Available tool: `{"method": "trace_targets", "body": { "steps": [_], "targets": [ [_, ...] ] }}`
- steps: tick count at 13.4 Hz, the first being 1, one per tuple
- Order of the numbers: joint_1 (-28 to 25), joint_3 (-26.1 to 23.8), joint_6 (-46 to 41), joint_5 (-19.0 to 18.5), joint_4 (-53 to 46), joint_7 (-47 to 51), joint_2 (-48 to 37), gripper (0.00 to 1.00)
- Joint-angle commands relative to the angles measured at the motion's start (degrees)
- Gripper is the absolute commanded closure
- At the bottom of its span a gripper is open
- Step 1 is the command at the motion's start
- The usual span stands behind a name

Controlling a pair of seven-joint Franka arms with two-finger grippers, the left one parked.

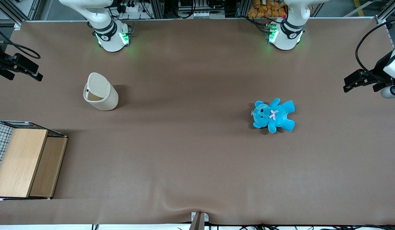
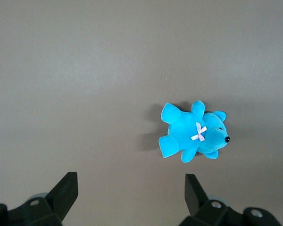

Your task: Open trash can with right arm

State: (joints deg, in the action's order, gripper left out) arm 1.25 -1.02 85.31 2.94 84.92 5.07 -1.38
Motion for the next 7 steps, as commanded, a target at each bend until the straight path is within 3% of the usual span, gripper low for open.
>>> {"method": "trace_targets", "body": {
  "steps": [1, 7],
  "targets": [
    [0.4, -0.3, -0.8, -0.8, -2.0, -0.8, 0.8, 0.00],
    [0.8, -0.4, -0.7, -1.5, -1.9, -0.8, 0.9, 0.00]
  ]
}}
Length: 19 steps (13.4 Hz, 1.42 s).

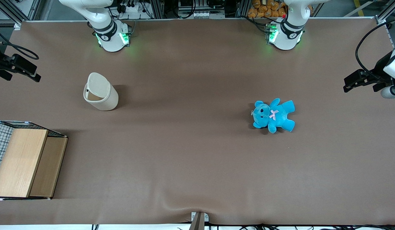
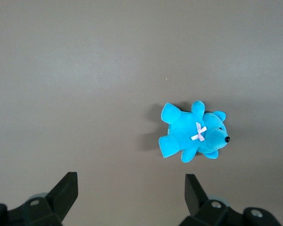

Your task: Open trash can with right arm

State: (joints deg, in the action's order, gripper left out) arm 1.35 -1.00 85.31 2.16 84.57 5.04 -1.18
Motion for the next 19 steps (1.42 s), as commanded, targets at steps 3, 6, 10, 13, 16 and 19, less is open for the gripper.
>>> {"method": "trace_targets", "body": {
  "steps": [3, 6, 10, 13, 16, 19],
  "targets": [
    [0.6, -0.4, -0.6, -0.8, -1.5, -0.7, 0.7, 0.00],
    [0.6, -0.4, -0.5, -0.9, -1.5, -0.7, 0.7, 0.00],
    [0.7, -0.4, -0.7, -0.8, -1.0, -0.9, 0.9, 0.00],
    [0.7, -0.4, -0.7, -0.9, -0.9, -2.9, 0.9, 0.00],
    [0.7, -0.4, -0.7, -0.8, -0.9, -2.9, 0.9, 0.00],
    [0.7, -0.4, -0.8, -0.8, -0.9, -2.9, 0.9, 0.00]
  ]
}}
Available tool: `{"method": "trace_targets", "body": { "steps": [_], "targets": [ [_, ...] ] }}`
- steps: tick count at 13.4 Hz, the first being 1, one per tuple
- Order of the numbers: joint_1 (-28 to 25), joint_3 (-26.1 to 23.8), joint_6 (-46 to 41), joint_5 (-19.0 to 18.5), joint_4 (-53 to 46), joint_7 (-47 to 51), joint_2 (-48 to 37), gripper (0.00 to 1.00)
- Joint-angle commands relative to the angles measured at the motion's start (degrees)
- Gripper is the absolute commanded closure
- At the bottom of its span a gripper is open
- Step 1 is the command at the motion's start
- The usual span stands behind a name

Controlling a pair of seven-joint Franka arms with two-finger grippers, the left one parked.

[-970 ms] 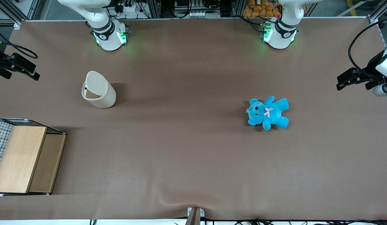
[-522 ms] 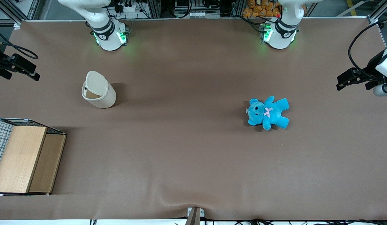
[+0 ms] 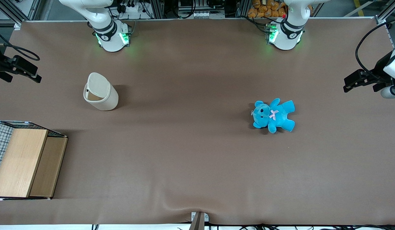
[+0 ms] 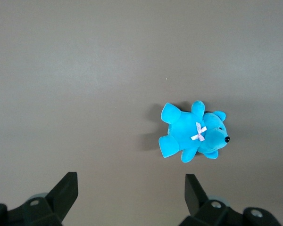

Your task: Open trash can with right arm

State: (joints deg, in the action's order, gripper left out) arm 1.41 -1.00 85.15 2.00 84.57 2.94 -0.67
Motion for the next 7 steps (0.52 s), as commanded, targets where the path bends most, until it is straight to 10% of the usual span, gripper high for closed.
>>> {"method": "trace_targets", "body": {
  "steps": [1, 7],
  "targets": [
    [0.6, -0.4, -0.9, -0.7, -0.8, -0.9, 0.4, 0.00],
    [0.6, -0.4, -0.9, -1.2, -0.7, -0.9, 0.5, 0.00]
  ]
}}
